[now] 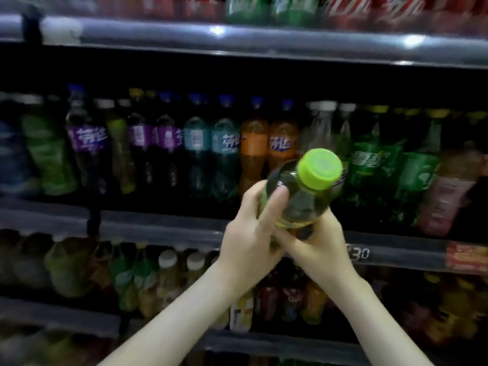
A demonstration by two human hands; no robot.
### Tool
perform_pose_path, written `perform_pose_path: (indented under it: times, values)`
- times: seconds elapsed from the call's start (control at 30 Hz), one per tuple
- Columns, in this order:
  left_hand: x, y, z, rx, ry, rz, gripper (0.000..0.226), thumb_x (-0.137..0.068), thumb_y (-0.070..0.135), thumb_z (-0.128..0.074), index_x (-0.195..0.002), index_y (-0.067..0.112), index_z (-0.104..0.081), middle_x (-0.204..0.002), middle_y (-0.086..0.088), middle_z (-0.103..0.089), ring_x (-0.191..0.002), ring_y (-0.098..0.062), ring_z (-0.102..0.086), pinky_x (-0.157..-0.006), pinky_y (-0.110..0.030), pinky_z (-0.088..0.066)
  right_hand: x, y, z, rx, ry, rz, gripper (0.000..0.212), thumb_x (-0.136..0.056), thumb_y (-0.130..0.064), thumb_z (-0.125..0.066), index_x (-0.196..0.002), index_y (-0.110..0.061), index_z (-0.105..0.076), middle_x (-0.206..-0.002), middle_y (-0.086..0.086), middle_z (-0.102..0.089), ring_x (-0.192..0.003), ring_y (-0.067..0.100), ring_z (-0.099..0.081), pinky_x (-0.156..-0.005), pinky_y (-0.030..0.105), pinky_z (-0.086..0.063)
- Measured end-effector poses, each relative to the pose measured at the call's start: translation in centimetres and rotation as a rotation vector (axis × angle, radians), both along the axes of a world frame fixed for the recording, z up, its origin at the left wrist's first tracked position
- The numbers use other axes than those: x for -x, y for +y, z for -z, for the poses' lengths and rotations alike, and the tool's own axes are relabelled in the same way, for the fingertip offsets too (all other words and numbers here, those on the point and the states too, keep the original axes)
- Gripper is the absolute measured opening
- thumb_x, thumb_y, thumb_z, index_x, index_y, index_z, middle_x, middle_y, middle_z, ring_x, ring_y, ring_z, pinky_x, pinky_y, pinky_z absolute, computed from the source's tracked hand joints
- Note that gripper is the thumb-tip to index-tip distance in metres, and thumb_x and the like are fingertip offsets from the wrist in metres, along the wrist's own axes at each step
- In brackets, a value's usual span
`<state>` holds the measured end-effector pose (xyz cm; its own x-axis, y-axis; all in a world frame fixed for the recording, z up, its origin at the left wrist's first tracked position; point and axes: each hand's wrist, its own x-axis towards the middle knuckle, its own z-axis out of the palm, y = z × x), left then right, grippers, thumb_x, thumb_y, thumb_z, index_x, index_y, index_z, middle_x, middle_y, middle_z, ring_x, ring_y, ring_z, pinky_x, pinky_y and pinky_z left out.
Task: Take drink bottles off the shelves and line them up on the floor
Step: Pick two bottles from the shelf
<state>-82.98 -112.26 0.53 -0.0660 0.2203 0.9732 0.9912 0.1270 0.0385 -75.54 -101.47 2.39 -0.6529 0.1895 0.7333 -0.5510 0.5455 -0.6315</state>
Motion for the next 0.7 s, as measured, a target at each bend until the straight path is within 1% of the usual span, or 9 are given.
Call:
perform_pose_path:
  times: [0.07,0.17,0.27,0.33,0.4,0.47,0.53,0.6,0.7]
  values:
    - [-1.9,-1.9,1.5,0.068,-0.018,-0.093,0.099,-0.078,0.017,-0.058,-0.148,0.045,0.006,-0.134,-0.012,-0.033,-0.109,-0.029,-0.051,-0.063,-0.036,-0.055,-0.9,-1.0,1.6,0.029,-0.028,-0.046,0.058,-0.072,-0.031,-0.078,-0.119,-0.005,-0.058,-0.110,-0.008,-0.068,-0.103,0.001,-0.064,-0.081,0.011,-0.048]
    - [-3.8,-5.3,4.3,0.196,-0.245,-0.157,0.095,-0.079,0.024,-0.056,-0.145,0.052,0.006,-0.131,-0.001,-0.037,-0.101,-0.025,-0.058,-0.057,-0.042,-0.056,-1.7,-2.8,4.7,0.062,-0.188,-0.093,0.046,-0.071,-0.019,-0.083,-0.111,-0.019,-0.060,-0.093,-0.025,-0.069,-0.091,-0.009,-0.063,-0.072,0.005,-0.045]
    - [-5.4,-9.3,6.3,0.298,-0.664,-0.116,0.091,-0.082,0.030,-0.060,-0.143,0.058,0.002,-0.133,0.014,-0.040,-0.111,-0.009,-0.055,-0.081,-0.042,-0.055,-1.5,-5.2,7.5,0.152,-0.362,-0.175,0.036,-0.072,-0.015,-0.080,-0.100,-0.029,-0.061,-0.089,-0.031,-0.067,-0.084,-0.009,-0.064,-0.069,0.007,-0.047]
    - [-5.8,-12.3,7.3,0.317,-0.905,0.001,0.086,-0.086,0.025,-0.067,-0.144,0.056,-0.010,-0.136,0.022,-0.044,-0.123,0.001,-0.048,-0.098,-0.029,-0.048,-1.2,-7.1,8.8,0.203,-0.436,-0.223,0.028,-0.074,-0.014,-0.079,-0.093,-0.030,-0.065,-0.084,-0.026,-0.070,-0.080,-0.006,-0.066,-0.067,0.009,-0.048]
    - [-5.8,-15.6,7.6,0.284,-1.108,0.115,0.070,-0.088,0.025,-0.067,-0.134,0.063,-0.031,-0.126,0.029,-0.052,-0.120,0.003,-0.051,-0.095,-0.019,-0.046,-0.6,-9.4,9.5,0.248,-0.506,-0.287,0.022,-0.076,-0.015,-0.077,-0.092,-0.027,-0.068,-0.085,-0.018,-0.073,-0.082,-0.001,-0.068,-0.070,0.015,-0.051]
    - [-5.4,-19.3,7.7,0.204,-1.252,0.161,0.045,-0.087,0.029,-0.063,-0.113,0.065,-0.054,-0.114,0.023,-0.063,-0.111,-0.002,-0.059,-0.089,-0.023,-0.050,0.1,-12.0,9.5,0.241,-0.559,-0.342,0.020,-0.077,-0.020,-0.077,-0.096,-0.024,-0.070,-0.089,-0.012,-0.074,-0.085,0.004,-0.069,-0.072,0.022,-0.053]
    - [-4.8,-23.5,7.7,0.114,-1.312,0.089,0.027,-0.087,0.028,-0.061,-0.105,0.047,-0.068,-0.107,0.008,-0.069,-0.103,-0.010,-0.064,-0.089,-0.030,-0.053,1.0,-15.1,9.1,0.216,-0.582,-0.384,0.021,-0.077,-0.024,-0.077,-0.095,-0.027,-0.068,-0.089,-0.014,-0.074,-0.084,0.002,-0.069,-0.069,0.020,-0.053]
    - [-4.1,-28.3,7.5,0.040,-1.356,0.016,0.021,-0.094,0.020,-0.059,-0.110,0.029,-0.068,-0.108,-0.007,-0.068,-0.098,-0.015,-0.066,-0.088,-0.033,-0.054,1.9,-18.8,8.7,0.194,-0.590,-0.412,0.023,-0.075,-0.026,-0.079,-0.094,-0.030,-0.067,-0.089,-0.018,-0.073,-0.083,0.000,-0.068,-0.069,0.018,-0.053]
    - [-3.5,-36.0,6.4,0.043,-1.391,-0.007,0.028,-0.089,0.026,-0.062,-0.117,0.027,-0.063,-0.113,-0.006,-0.066,-0.103,-0.016,-0.066,-0.089,-0.032,-0.054,3.7,-25.4,8.1,0.184,-0.605,-0.456,0.023,-0.073,-0.027,-0.080,-0.092,-0.031,-0.067,-0.088,-0.019,-0.073,-0.082,-0.001,-0.068,-0.068,0.016,-0.052]
